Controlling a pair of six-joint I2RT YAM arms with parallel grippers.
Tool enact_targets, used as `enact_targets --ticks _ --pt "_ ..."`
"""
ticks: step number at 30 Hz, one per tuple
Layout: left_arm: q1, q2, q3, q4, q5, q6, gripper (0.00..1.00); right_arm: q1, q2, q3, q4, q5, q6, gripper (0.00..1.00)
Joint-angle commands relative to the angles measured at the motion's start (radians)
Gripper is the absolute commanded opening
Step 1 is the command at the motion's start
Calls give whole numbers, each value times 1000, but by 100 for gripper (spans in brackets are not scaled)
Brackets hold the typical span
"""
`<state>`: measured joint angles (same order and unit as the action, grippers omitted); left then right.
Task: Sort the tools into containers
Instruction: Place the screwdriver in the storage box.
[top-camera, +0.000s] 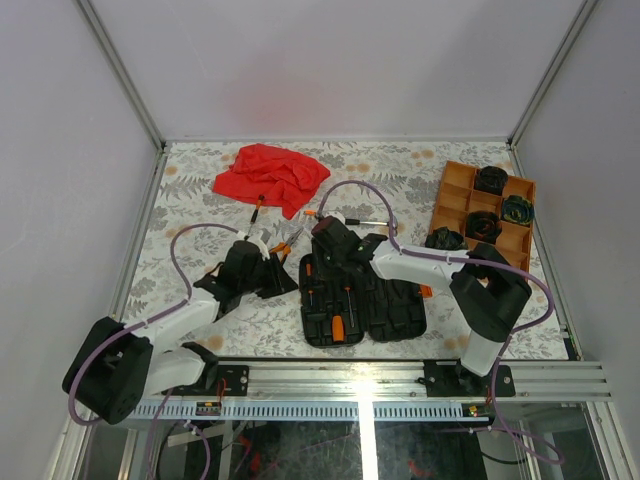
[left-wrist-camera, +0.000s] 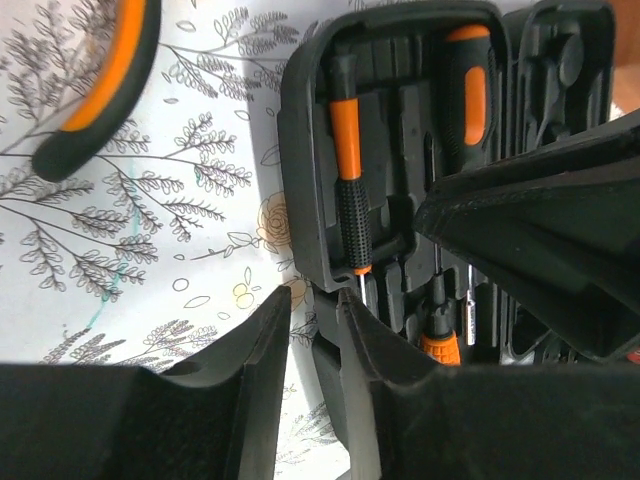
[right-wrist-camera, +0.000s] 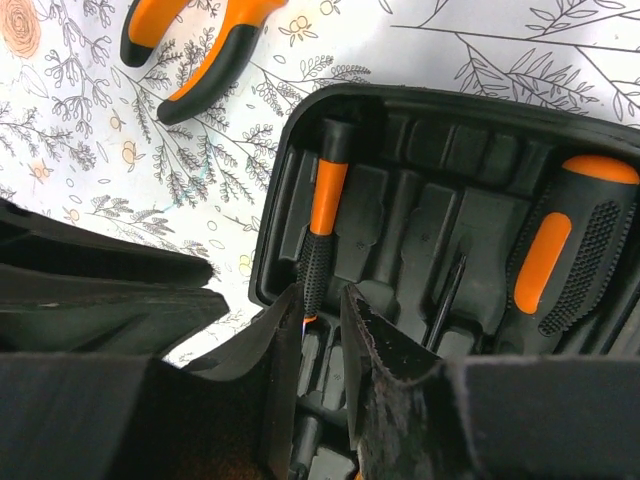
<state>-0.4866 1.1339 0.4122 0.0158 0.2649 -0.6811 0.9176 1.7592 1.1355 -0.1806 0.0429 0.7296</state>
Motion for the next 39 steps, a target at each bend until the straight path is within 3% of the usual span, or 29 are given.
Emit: enact_targets --ticks 1,25,39 --pt "-31 53 -13 93 -8 -3 22 19 -18 5 38 -9 0 28" --pt "-44 79 -39 175 31 30 16 44 101 121 -67 40 -11 22" --pt "-44 96 -58 233 60 88 15 64 194 237 -260 90 -47 14"
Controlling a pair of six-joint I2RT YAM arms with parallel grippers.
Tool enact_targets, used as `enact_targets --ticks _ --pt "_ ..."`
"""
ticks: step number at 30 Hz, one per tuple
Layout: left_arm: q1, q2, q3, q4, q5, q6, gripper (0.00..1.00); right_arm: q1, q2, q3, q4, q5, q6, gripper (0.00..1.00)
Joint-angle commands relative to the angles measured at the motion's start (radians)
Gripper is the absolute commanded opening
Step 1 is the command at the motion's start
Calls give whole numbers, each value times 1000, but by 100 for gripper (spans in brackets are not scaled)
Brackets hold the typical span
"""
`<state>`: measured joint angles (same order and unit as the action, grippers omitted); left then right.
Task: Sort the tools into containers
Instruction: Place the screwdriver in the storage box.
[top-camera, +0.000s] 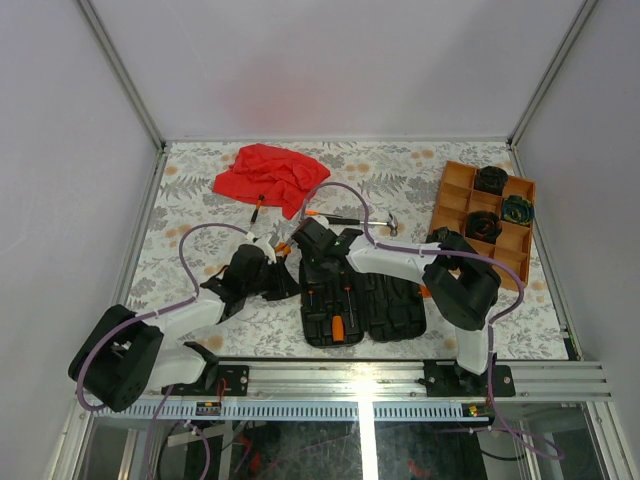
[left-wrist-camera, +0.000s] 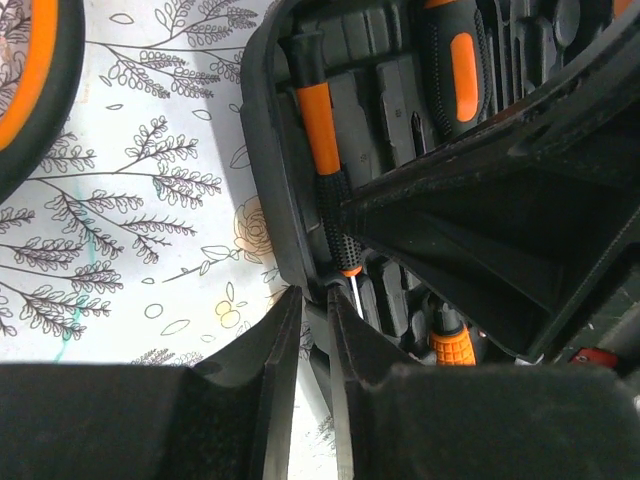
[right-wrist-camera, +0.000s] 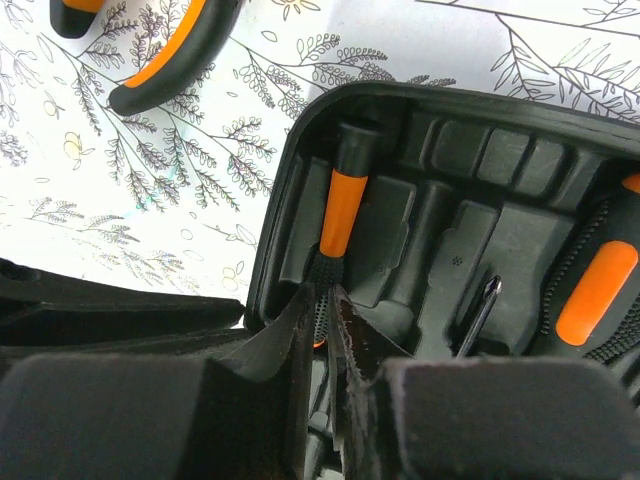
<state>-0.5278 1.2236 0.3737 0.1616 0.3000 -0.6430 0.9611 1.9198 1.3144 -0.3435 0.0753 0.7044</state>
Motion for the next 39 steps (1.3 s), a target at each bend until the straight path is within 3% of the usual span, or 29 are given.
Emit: enact_targets --ticks 1,11,16,34,39 --pt "-3 5 -24 95 28 56 14 24 40 67 -114 65 -23 12" --pt "-4 2 -28 106 35 91 9 48 154 124 -234 67 -22 1" --pt "-3 14 -26 114 38 91 8 72 204 124 -288 69 -12 0" --pt "-36 35 -14 113 36 95 3 137 351 -21 -196 -76 49 0" --pt "-39 10 -14 87 7 94 2 140 275 -58 -177 -42 51 0"
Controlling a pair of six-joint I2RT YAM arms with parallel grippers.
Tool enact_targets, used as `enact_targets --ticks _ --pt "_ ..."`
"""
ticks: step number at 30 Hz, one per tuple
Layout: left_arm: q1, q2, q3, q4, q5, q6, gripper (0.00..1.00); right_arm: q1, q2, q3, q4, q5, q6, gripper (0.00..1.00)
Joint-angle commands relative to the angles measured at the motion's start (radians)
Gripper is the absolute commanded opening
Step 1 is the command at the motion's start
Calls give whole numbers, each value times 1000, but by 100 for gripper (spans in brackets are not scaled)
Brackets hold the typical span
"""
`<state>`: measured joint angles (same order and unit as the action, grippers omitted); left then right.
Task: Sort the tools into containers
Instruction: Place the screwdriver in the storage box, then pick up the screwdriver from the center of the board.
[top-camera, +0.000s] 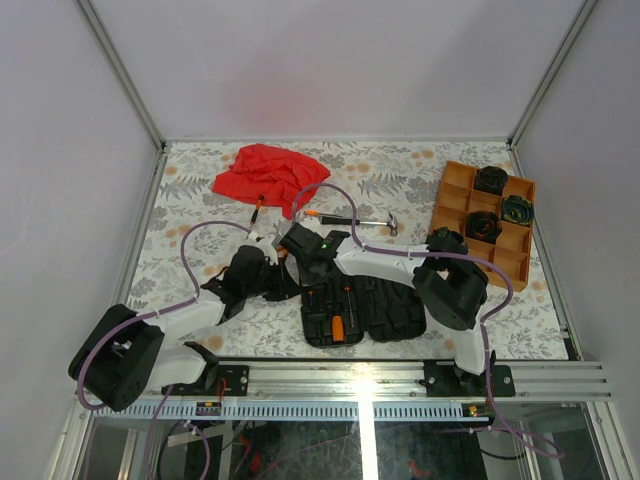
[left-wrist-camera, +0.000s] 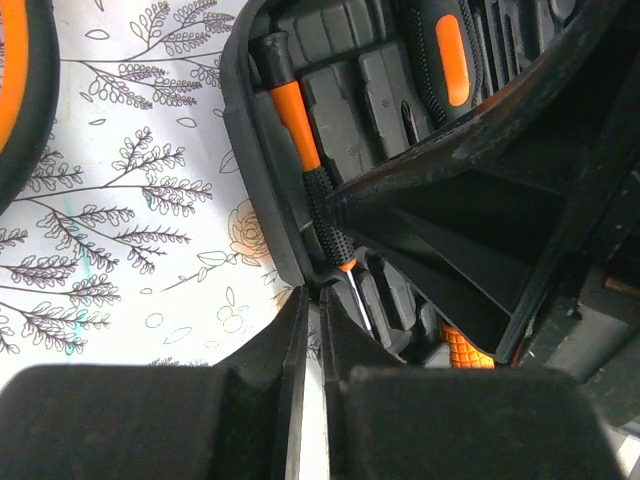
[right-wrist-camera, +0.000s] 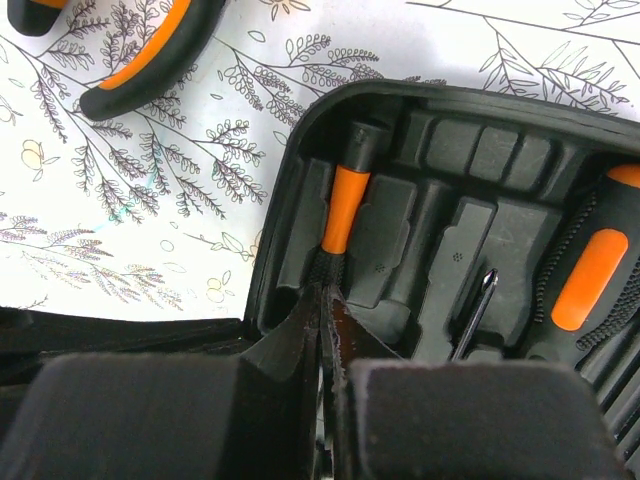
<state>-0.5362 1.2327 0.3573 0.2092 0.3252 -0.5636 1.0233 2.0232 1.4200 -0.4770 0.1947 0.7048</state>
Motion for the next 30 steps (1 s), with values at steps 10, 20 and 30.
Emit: enact_targets --ticks 10,20,30 --pt "-29 -179 60 -170 -241 -85 12 72 -181 0 38 -13 -49 26" --pt "-26 -185 279 -445 -509 -72 34 -12 -476 -239 220 21 -46 37" --pt "86 112 567 -564 -615 -7 45 -63 -781 -540 288 16 -88 48"
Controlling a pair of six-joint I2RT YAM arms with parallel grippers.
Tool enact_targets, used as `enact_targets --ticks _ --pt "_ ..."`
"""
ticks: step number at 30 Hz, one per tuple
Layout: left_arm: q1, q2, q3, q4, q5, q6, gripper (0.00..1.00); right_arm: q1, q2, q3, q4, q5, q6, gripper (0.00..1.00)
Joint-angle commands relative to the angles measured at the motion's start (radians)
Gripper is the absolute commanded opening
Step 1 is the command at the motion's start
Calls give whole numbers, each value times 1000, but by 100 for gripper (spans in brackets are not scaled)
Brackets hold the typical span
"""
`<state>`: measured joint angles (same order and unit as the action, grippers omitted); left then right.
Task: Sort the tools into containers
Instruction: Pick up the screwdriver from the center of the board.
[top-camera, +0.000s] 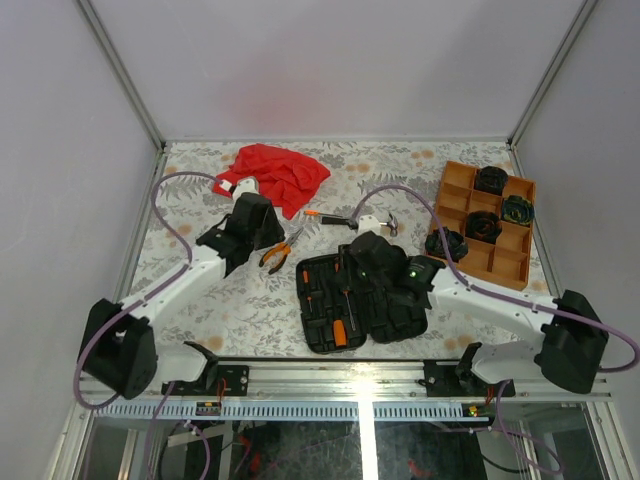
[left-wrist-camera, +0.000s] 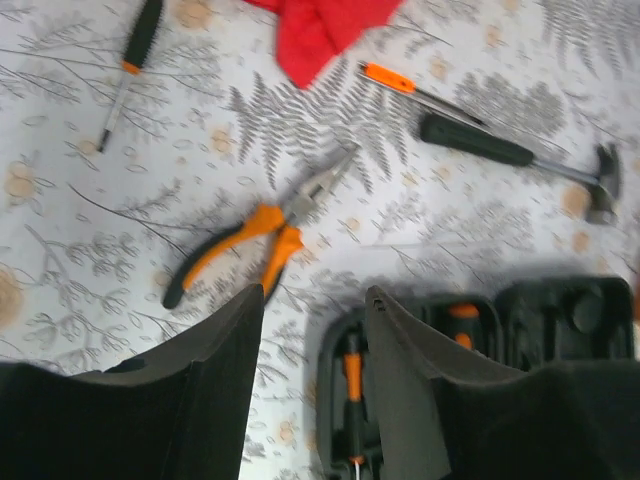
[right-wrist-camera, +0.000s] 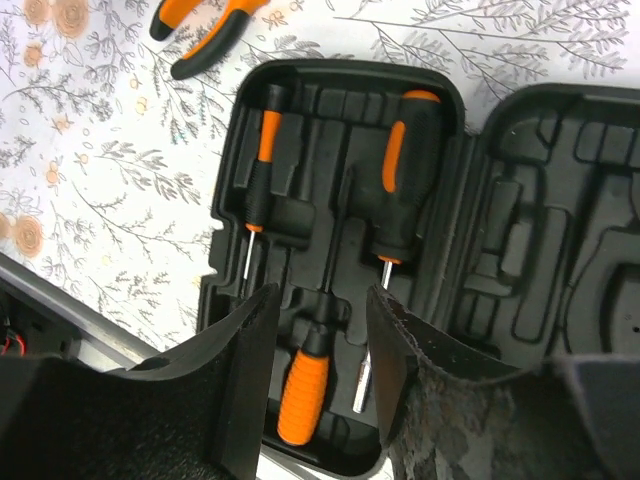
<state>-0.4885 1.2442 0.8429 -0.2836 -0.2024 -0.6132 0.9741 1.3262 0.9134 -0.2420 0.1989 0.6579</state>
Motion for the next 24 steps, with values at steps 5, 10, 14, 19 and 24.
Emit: enact_targets --ticks 5,10,14,19,24 --pt "81 263 194 -77 -124 71 48 -17 -153 -106 71 -50 -74 49" --pt "124 392 263 -36 -122 120 50 -17 -202 -158 95 -143 -114 50" --pt "148 482 323 -21 -139 165 51 -16 -246 -185 62 -141 -132 50" --pt "170 565 380 -25 -175 207 52 -17 -297 -215 41 -118 -139 51" --pt "199 629 429 -24 -202 238 53 -17 -295 -224 42 -126 -136 52"
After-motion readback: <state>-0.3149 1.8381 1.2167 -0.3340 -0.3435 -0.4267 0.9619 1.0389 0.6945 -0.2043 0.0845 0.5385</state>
